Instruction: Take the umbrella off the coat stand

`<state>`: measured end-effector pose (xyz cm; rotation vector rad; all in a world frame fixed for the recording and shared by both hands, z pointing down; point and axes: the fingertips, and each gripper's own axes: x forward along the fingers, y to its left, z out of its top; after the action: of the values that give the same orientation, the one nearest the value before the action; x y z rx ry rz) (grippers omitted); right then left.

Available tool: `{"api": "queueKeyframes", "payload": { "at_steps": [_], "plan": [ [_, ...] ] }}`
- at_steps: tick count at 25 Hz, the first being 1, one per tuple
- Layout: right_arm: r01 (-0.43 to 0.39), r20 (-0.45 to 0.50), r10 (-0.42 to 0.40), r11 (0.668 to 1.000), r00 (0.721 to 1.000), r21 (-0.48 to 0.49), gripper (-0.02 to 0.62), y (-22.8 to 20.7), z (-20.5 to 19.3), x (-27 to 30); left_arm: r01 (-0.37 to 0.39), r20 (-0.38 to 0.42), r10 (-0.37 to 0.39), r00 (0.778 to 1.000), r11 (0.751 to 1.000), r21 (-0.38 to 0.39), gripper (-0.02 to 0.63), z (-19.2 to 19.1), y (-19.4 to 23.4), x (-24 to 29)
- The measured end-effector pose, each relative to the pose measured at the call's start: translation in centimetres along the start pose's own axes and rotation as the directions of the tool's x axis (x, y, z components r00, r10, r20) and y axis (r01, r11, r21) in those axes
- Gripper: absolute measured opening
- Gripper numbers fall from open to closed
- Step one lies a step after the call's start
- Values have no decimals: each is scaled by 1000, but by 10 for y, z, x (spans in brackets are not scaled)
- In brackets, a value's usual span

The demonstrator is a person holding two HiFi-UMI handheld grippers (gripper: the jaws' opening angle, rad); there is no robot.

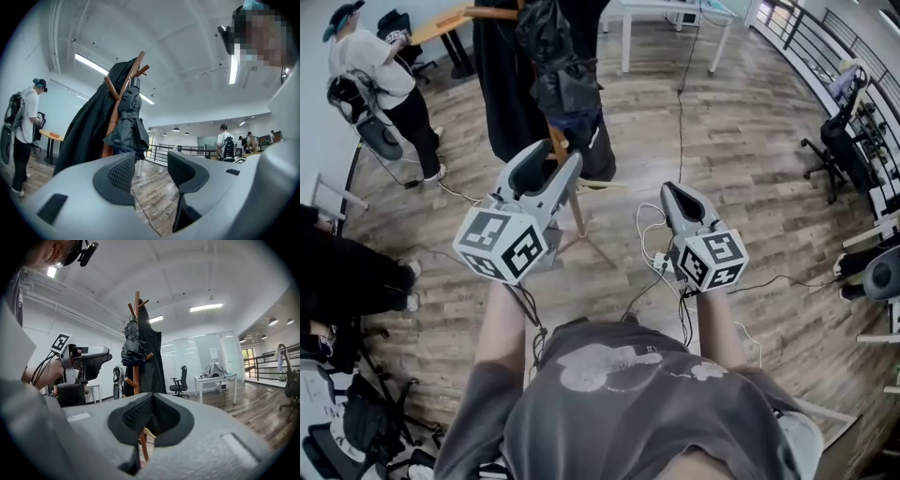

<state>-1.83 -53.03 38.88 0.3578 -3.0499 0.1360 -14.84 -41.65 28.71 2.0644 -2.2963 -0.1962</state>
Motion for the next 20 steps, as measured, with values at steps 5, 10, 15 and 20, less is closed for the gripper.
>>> {"api": "queueKeyframes", "payload": {
  "at_steps": [5,10,15,20],
  "plan": [
    [-36,18,36,999,999,4,-2,-12,10,5,-60,34,60,998,998,2,276,25,7,13],
    [-73,12,73,997,997,3,-2,-13,10,11,-110,43,110,993,994,10,340,40,17,26],
    [-96,-3,96,995,995,2,-2,-17,8,19,-166,53,164,985,986,34,360,56,30,42],
    [-107,-10,107,994,994,-5,-2,-22,10,21,-202,71,200,977,979,24,364,74,43,54]
  ]
}}
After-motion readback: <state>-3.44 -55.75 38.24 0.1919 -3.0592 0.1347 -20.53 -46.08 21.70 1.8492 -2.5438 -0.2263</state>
